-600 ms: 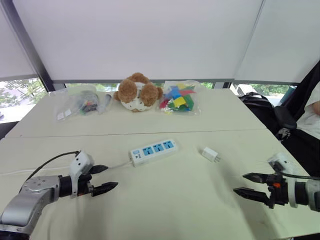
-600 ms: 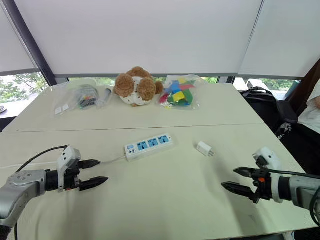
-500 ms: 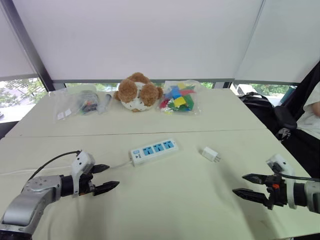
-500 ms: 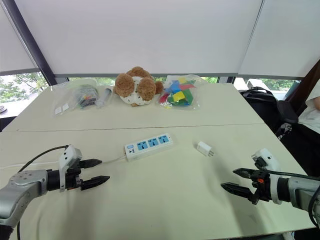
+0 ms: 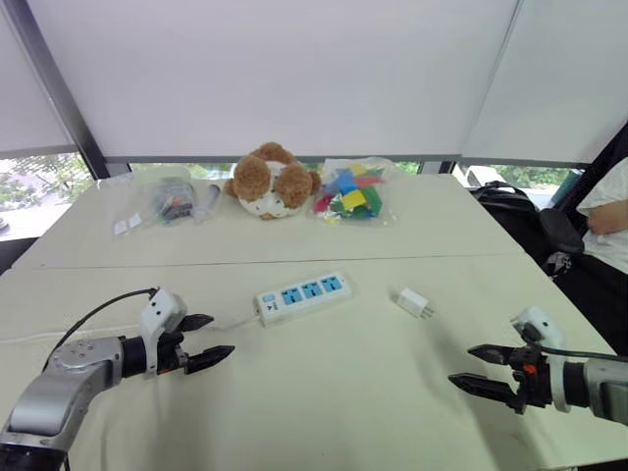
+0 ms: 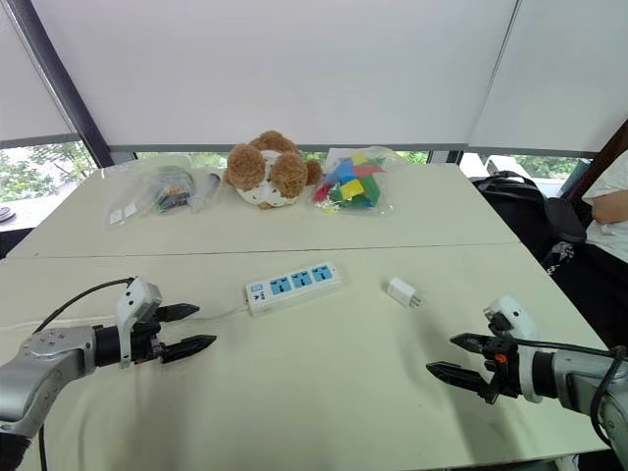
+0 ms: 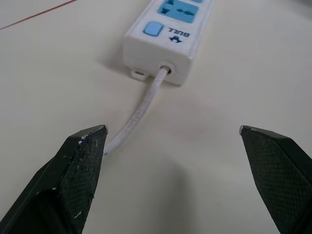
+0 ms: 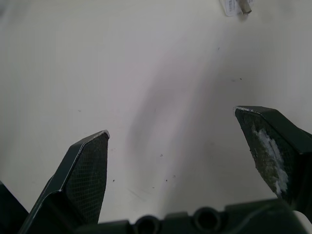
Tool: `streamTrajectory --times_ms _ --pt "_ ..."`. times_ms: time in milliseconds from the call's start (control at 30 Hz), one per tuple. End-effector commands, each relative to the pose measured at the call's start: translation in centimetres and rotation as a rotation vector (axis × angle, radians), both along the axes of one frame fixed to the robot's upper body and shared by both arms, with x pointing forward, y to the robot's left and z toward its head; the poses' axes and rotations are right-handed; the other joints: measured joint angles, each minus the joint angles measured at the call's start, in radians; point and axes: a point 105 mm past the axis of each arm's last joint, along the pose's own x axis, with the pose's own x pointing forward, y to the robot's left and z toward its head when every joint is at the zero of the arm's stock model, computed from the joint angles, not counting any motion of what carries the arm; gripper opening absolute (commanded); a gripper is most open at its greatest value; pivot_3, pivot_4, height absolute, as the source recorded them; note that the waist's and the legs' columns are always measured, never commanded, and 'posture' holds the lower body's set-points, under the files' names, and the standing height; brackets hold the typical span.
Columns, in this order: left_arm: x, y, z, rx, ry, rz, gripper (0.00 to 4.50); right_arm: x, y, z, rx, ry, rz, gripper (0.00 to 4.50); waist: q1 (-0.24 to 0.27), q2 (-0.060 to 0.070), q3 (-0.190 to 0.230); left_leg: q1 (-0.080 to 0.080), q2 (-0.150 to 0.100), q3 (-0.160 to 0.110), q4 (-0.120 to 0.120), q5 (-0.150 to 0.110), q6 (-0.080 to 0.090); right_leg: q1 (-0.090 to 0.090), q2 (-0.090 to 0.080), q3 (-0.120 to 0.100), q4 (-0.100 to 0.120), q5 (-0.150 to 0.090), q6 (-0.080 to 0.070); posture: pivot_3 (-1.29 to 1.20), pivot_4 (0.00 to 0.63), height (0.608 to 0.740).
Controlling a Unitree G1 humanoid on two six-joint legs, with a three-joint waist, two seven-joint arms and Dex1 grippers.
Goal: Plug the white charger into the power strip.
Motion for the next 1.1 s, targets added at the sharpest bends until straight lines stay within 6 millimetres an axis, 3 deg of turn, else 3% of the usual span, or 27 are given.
streamTrajectory --times_ms 33,300,400,567,767,1100 --pt "0.4 0.5 1.3 0.007 -0.053 0.014 4.47 0.4 -0.1 0.7 0.001 -0.055 -0.007 4.50 0.000 0.000 0.000 0.000 0.000 0.000 0.000 0.000 0.000 0.000 0.000 0.000 0.000 0.000 0.000 0.00 0.150 0.739" --pt "1.0 1.0 1.3 0.024 -0.072 0.003 4.47 0.8 -1.0 0.8 -0.027 -0.097 -0.057 4.50 -0.001 0.000 0.000 0.000 0.000 -0.001 0.000 0.000 0.000 0.000 0.000 -0.001 0.001 0.000 0.000 0.00 0.150 0.739" --pt "1.6 0.7 1.6 0.048 -0.098 -0.056 4.47 1.0 -0.8 2.2 0.006 -0.124 -0.054 4.50 0.004 0.000 0.000 0.000 0.000 -0.001 0.001 0.000 0.000 0.000 0.000 -0.001 0.001 0.000 0.000 0.00 0.150 0.739" --pt "3.4 -1.0 2.1 0.051 -0.157 -0.204 4.47 1.3 3.1 6.5 0.176 -0.169 0.082 4.50 0.006 0.000 0.000 0.000 -0.001 -0.001 0.003 0.000 0.000 0.001 0.000 -0.001 0.002 0.000 0.000 0.00 0.150 0.739" --pt "5.0 -4.0 1.5 0.011 -0.219 -0.342 4.47 0.9 6.8 7.1 0.157 -0.140 0.226 4.50 0.018 0.000 -0.001 -0.001 -0.001 -0.004 0.003 0.000 0.000 0.001 0.000 -0.003 0.002 0.001 0.001 0.00 0.150 0.739" --pt "8.3 -7.1 -0.2 -0.033 -0.258 -0.348 4.47 0.5 7.4 8.0 0.120 -0.132 0.271 4.50 0.027 0.000 -0.001 -0.005 -0.001 -0.009 0.011 0.000 0.001 0.002 0.000 -0.008 0.004 0.001 0.002 0.00 0.150 0.739"
